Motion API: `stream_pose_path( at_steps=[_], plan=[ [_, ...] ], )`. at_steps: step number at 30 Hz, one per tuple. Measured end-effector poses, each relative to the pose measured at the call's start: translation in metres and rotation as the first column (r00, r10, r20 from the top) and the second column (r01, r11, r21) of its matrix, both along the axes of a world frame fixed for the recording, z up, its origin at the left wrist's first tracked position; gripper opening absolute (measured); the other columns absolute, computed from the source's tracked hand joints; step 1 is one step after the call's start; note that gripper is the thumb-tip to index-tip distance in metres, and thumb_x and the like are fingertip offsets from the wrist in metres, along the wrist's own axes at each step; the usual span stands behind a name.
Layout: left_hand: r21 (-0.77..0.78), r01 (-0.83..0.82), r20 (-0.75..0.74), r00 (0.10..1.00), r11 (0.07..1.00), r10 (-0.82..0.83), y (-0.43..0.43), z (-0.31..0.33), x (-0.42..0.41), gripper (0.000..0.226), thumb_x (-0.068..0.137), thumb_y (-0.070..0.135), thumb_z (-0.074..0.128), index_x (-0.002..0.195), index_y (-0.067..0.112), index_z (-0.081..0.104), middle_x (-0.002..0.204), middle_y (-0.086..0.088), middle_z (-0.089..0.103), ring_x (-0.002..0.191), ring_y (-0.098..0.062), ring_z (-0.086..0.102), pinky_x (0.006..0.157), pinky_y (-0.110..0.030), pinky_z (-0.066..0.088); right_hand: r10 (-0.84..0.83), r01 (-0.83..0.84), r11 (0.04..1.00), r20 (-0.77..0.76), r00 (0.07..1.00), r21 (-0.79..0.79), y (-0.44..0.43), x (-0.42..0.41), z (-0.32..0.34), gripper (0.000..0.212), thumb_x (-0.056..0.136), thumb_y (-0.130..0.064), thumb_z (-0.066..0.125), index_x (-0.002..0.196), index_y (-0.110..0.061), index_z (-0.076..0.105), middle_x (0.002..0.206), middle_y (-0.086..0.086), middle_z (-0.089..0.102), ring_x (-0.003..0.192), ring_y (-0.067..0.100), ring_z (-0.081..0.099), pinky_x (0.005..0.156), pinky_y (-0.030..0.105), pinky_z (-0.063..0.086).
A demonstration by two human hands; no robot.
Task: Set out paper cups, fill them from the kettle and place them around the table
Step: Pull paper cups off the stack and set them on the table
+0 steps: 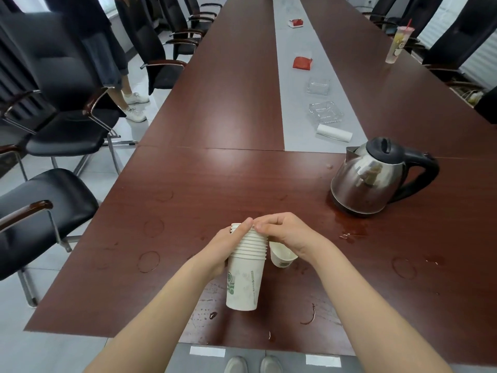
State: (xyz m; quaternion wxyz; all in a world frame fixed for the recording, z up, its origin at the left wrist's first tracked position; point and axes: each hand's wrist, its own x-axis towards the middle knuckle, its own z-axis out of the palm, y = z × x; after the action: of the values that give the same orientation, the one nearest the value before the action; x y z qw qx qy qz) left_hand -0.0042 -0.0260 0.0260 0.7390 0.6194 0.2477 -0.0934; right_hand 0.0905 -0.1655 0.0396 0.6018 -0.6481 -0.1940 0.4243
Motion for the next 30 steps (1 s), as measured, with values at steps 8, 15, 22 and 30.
stream_pose_path(
  at_steps=[8, 15, 22, 30],
  plan=[
    [0.003, 0.015, -0.013, 1.0, 1.0, -0.015, 0.009, 0.002, -0.01, 0.061, 0.073, 0.054, 0.061, 0.111, 0.006, 0.066, 0.103, -0.01, 0.073, 0.095, -0.023, 0.069, 0.086, -0.035, 0.054, -0.043, 0.044, 0.998, 0.005, 0.999, -0.034, 0.011, -0.008, 0.003, 0.01, 0.08, -0.012, 0.07, 0.086, -0.004, 0.072, 0.098, 0.016, 0.068, 0.093, 0.025, 0.058, 0.091, 0.04, 0.046],
    [-0.017, 0.024, -0.044, 0.999, 1.0, -0.024, 0.015, 0.003, -0.013, 0.052, 0.079, 0.048, 0.062, 0.11, 0.006, 0.066, 0.102, -0.01, 0.073, 0.094, -0.021, 0.069, 0.088, -0.036, 0.053, -0.098, 0.1, 0.993, 0.025, 0.995, -0.057, 0.019, -0.016, 0.008, 0.013, 0.083, -0.01, 0.067, 0.073, -0.015, 0.073, 0.082, -0.001, 0.07, 0.079, 0.011, 0.06, 0.075, 0.025, 0.044],
    [-0.046, -0.008, -0.122, 0.993, 0.999, 0.003, 0.02, 0.006, -0.01, 0.039, 0.09, 0.034, 0.059, 0.111, 0.003, 0.066, 0.102, -0.015, 0.072, 0.09, -0.026, 0.068, 0.089, -0.041, 0.053, -0.198, 0.204, 0.978, 0.093, 0.976, -0.053, 0.028, -0.023, 0.003, 0.035, 0.085, -0.008, 0.066, 0.055, -0.025, 0.07, 0.072, -0.006, 0.064, 0.07, 0.009, 0.054, 0.065, 0.023, 0.042],
    [-0.237, -0.012, -0.121, 0.992, 0.971, -0.017, 0.027, 0.004, -0.005, 0.054, 0.067, 0.033, 0.065, 0.109, -0.002, 0.064, 0.101, -0.021, 0.065, 0.088, -0.031, 0.063, 0.083, -0.04, 0.052, -0.089, 0.123, 0.984, 0.244, 0.966, -0.128, 0.033, -0.021, 0.011, 0.02, 0.086, -0.013, 0.064, 0.067, -0.02, 0.065, 0.06, -0.013, 0.059, 0.055, 0.001, 0.049, 0.063, 0.021, 0.039]
  ],
)
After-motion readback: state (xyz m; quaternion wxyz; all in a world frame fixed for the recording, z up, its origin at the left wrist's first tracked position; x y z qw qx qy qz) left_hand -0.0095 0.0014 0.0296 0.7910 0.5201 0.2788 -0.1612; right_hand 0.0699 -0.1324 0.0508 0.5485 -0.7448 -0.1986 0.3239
